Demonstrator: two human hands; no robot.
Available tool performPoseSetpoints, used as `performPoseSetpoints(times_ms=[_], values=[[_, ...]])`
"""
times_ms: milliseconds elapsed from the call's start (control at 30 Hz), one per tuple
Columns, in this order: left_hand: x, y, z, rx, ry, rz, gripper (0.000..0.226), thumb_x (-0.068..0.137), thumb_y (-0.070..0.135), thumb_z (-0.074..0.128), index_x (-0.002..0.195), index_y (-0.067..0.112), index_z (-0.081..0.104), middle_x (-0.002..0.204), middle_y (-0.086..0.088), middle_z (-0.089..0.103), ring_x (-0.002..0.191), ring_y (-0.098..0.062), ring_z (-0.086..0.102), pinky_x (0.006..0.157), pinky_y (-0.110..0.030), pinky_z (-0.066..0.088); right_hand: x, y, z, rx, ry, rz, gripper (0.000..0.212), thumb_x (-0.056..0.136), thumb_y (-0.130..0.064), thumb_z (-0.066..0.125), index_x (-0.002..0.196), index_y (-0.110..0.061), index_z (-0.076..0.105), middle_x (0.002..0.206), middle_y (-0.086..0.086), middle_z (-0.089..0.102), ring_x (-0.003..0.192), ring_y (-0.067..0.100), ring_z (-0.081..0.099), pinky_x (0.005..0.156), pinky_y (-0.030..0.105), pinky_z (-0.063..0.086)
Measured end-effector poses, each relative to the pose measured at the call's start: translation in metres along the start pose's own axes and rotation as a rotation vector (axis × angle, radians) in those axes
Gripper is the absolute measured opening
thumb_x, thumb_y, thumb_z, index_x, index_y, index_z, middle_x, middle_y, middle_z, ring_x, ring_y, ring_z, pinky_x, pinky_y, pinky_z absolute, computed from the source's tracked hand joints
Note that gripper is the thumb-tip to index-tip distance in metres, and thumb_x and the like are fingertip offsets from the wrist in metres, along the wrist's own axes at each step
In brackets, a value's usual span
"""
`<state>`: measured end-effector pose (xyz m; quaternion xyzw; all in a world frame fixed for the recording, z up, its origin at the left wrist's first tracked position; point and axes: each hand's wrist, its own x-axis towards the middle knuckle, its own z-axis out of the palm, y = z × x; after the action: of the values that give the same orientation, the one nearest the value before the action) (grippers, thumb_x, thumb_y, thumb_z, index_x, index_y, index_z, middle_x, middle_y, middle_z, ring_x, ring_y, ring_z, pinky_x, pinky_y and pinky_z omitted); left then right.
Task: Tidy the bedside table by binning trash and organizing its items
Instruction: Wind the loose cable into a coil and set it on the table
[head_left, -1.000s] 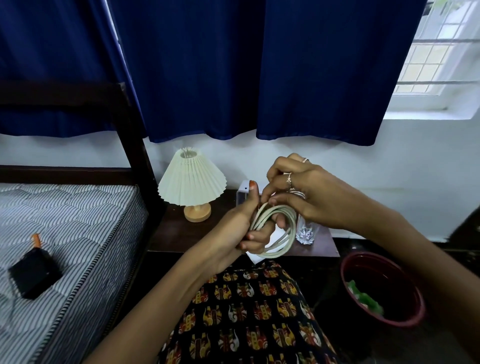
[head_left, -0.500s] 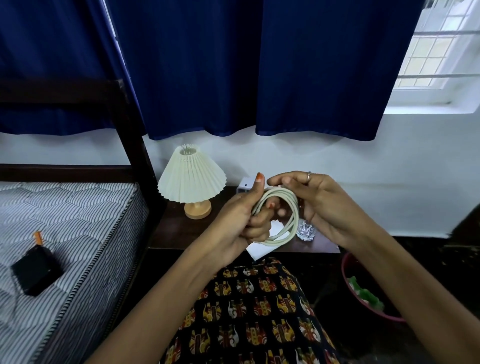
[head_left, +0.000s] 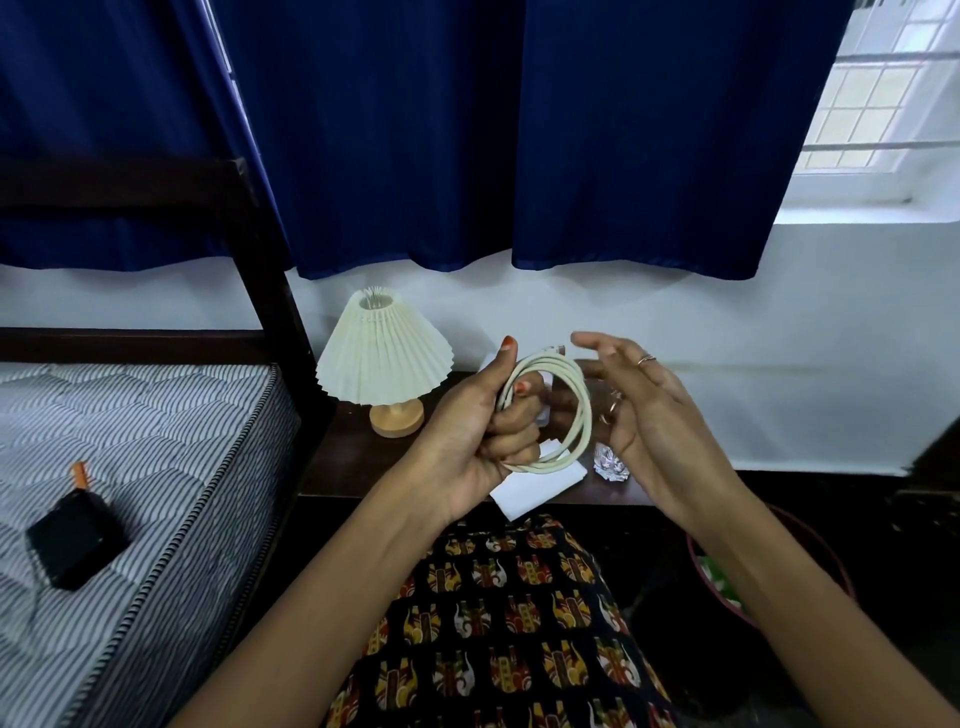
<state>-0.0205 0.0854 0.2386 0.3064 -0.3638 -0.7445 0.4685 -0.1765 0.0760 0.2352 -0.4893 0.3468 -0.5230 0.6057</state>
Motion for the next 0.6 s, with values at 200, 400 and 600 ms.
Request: performPoseSetpoints(times_ms=[200,400,600], values=[[0.000,-0.002,0.002,0.068,-0.011,-0.026,0.049,0.096,0.049,0.034,0.059,0.018,0.041,0.034,0.011,0.022,0.027,-0.003,0.014,0.042,-0.023,0.008,-0.011,-0.005,0.004,-0.471,-0.116,-0.195,0.036,0.085,-0.044,0.054,0.114,-0.026,0.065,0.123,-0.004,0.061,0.113,0.004,0.059,0.095,0.022,0.046],[0.001,0.001,0.002,0.095,-0.044,-0.020,0.039,0.088,0.043,0.045,0.058,0.017,0.039,0.032,0.010,0.021,0.027,-0.005,0.012,0.039,-0.022,0.011,-0.016,-0.001,0.005,-0.423,-0.113,-0.184,0.022,0.084,-0.006,0.065,0.103,-0.017,0.069,0.096,-0.002,0.074,0.091,0.008,0.068,0.085,0.020,0.052],[0.002,-0.006,0.001,0.351,0.144,-0.021,0.037,0.092,0.031,0.047,0.058,0.017,0.039,0.039,0.009,0.018,0.032,-0.006,0.008,0.043,-0.025,0.009,-0.016,0.007,0.006,-0.378,-0.038,-0.159,0.040,0.082,0.003,0.065,0.113,-0.022,0.063,0.091,-0.006,0.072,0.086,0.009,0.067,0.082,0.019,0.052]])
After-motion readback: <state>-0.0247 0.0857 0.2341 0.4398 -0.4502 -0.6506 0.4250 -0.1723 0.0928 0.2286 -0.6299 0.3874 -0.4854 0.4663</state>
